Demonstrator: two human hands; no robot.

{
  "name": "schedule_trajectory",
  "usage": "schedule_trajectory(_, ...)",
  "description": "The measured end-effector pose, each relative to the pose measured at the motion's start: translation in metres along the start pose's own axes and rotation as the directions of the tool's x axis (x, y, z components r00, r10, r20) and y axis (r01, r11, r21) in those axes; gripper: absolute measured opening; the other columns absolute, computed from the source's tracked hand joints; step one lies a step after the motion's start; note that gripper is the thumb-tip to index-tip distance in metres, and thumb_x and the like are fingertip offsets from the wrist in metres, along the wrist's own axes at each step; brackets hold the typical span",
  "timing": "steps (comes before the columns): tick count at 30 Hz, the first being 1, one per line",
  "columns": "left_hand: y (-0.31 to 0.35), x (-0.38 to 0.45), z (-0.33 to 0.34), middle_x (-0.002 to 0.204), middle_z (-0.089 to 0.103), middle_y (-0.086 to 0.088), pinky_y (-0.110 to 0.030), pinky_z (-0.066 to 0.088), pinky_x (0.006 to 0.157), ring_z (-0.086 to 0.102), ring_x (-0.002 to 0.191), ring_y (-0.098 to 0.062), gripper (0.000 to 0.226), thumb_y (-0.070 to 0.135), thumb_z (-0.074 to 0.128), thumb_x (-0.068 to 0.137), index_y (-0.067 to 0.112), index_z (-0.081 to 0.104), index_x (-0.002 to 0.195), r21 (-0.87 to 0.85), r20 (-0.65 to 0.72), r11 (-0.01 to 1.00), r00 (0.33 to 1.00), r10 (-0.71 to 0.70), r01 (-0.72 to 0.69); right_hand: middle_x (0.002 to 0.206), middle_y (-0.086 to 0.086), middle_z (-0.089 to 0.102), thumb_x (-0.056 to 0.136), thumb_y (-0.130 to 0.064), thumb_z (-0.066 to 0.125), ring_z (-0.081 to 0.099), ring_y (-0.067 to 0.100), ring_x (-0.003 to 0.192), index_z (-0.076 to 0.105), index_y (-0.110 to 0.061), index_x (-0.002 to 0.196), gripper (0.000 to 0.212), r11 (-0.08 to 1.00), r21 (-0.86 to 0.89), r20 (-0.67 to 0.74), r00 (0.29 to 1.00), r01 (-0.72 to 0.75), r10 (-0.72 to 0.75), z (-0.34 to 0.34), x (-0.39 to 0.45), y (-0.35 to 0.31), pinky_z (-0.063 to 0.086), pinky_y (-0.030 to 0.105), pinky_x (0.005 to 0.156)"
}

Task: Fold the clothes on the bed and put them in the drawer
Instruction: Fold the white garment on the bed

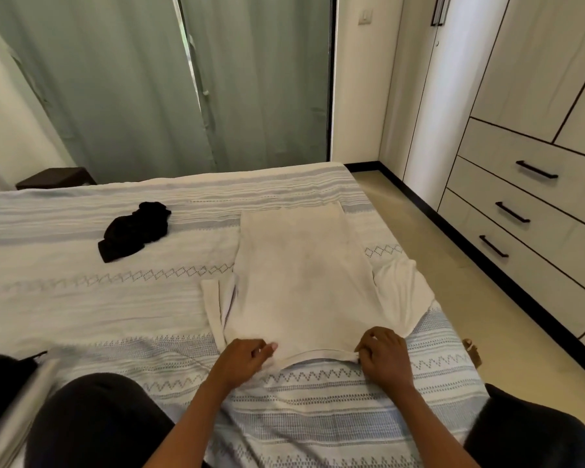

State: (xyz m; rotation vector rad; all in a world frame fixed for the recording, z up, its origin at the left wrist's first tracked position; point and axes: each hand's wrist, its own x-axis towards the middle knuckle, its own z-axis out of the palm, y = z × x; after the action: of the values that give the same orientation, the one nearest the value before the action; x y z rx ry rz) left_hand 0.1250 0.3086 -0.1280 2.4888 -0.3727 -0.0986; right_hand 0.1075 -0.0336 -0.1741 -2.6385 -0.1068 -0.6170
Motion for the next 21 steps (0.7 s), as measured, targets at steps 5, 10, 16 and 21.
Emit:
schedule_trajectory(5,-0.013,0.022,-0.024,0.062,0.068,0.005,-0.026,0.052,0.06,0.065,0.058,-0.005,0.028,0.038,0.052,0.101,0.025,0.071,0.086,-0.156,-0.208,0.975,0.96,-0.189,0.158,0.076,-0.008,0.064,0.072,-0.023,0.043,0.062,0.025,0.079,0.067,-0.022,0.06,0.027,0.995,0.089,0.014,0.999,-0.033,0.032,0.02,0.031,-0.028,0.048,0.039,0.065)
schedule_trajectory(10,-0.05,0.046,-0.057,0.104,0.062,-0.007,-0.028,0.042,0.073,0.063,0.09,-0.026,0.018,0.022,0.052,0.101,0.014,0.065,0.11,-0.14,-0.347,0.942,0.876,-0.334,0.304,0.08,-0.008,0.067,0.074,-0.022,0.042,0.062,0.024,0.086,0.073,-0.025,0.077,0.031,0.976,0.21,0.155,0.984,0.049,-0.083,0.048,0.065,-0.101,0.05,0.042,0.07)
schedule_trajectory(16,-0.119,0.081,-0.094,0.13,0.055,-0.022,-0.041,0.044,0.095,0.056,0.118,-0.039,0.056,0.036,0.056,0.099,0.021,0.038,0.15,-0.13,-0.189,0.879,0.859,-0.476,0.459,0.105,-0.007,0.07,0.093,-0.037,0.05,0.062,0.021,0.097,0.07,-0.03,0.11,0.027,0.941,0.286,0.379,0.881,0.178,-0.282,0.085,0.077,-0.216,0.048,0.038,0.082)
schedule_trajectory(21,-0.127,0.108,-0.103,0.127,0.05,-0.015,-0.042,0.052,0.088,0.061,0.106,-0.034,0.069,0.06,0.041,0.097,0.039,0.014,0.157,0.303,-0.09,0.876,0.926,-0.367,0.376,0.131,0.003,0.063,0.09,-0.066,0.036,0.053,0.03,0.12,0.052,-0.023,0.14,0.068,0.981,0.083,0.536,0.822,0.174,-0.191,0.112,0.075,-0.272,0.039,0.046,0.096)
